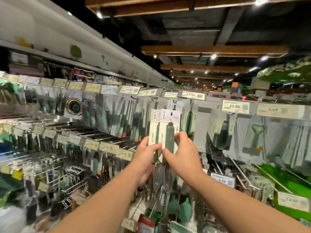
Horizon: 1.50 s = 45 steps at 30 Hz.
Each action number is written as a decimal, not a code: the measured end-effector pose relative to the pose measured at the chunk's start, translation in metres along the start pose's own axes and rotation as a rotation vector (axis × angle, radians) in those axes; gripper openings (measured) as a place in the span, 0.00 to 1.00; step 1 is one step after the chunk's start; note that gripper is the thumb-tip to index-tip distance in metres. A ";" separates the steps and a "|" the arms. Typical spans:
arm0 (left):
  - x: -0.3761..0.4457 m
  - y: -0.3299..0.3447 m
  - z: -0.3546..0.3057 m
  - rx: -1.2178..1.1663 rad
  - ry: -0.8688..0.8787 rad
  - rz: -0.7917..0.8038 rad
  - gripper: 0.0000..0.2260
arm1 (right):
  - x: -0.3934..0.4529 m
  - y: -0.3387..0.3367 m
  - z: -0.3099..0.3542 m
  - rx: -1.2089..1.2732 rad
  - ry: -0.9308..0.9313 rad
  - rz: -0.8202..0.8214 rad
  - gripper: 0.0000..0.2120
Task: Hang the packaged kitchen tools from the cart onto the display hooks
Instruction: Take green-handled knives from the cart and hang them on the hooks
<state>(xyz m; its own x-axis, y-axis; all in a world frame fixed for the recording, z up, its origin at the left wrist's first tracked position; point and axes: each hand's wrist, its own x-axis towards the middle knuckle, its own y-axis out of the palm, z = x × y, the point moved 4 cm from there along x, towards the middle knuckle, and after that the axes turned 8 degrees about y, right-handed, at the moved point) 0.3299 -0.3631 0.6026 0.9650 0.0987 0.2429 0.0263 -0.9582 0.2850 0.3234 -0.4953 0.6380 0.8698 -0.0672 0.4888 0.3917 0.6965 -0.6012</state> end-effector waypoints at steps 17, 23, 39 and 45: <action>0.122 -0.061 0.014 -0.104 -0.029 0.137 0.28 | 0.104 0.041 0.008 -0.172 0.172 -0.274 0.26; 0.135 -0.062 0.019 -0.143 -0.025 0.171 0.27 | 0.122 0.051 -0.006 -0.235 0.213 -0.265 0.27; 0.130 -0.052 0.014 -0.066 0.022 0.201 0.13 | 0.103 0.062 -0.009 -0.087 0.016 -0.170 0.14; 0.119 -0.042 0.003 -0.132 -0.018 0.227 0.15 | 0.087 0.070 0.008 -0.121 -0.167 -0.049 0.26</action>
<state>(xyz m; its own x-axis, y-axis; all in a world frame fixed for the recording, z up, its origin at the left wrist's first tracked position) 0.4448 -0.3123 0.6165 0.9469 -0.1208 0.2981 -0.2247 -0.9116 0.3442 0.4240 -0.4466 0.6433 0.7912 0.0272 0.6109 0.4742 0.6035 -0.6410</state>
